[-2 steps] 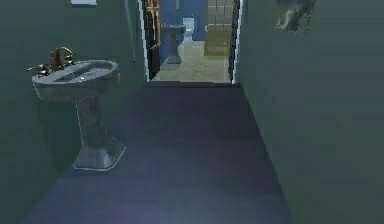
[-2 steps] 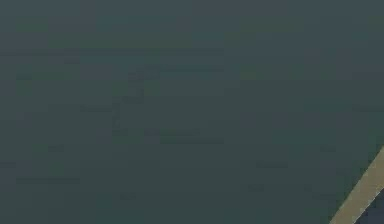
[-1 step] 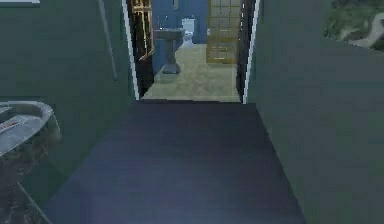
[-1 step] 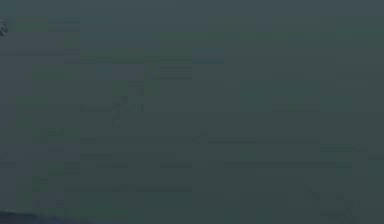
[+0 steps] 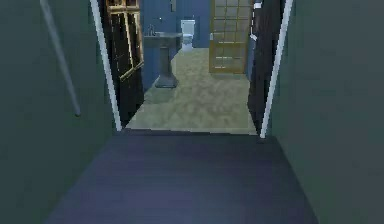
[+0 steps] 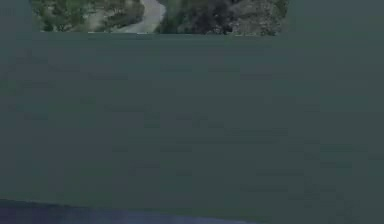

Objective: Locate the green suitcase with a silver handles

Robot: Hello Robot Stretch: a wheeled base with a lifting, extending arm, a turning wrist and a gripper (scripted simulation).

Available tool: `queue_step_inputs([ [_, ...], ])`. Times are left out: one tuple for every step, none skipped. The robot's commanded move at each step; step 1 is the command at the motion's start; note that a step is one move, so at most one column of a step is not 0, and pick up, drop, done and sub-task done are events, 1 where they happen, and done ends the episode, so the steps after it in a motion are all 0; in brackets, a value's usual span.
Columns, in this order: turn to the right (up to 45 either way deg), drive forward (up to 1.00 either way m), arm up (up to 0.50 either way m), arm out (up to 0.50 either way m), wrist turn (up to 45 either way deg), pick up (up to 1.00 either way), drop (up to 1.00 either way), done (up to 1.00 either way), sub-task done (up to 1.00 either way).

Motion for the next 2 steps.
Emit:
queue_step_inputs([
  [0.0, 1.0, 0.0, 0.0, 0.0, 0.0, 0.0, 0.0, 0.0],
  [0.0, 1.0, 0.0, 0.0, 0.0, 0.0, 0.0, 0.0, 0.0],
])
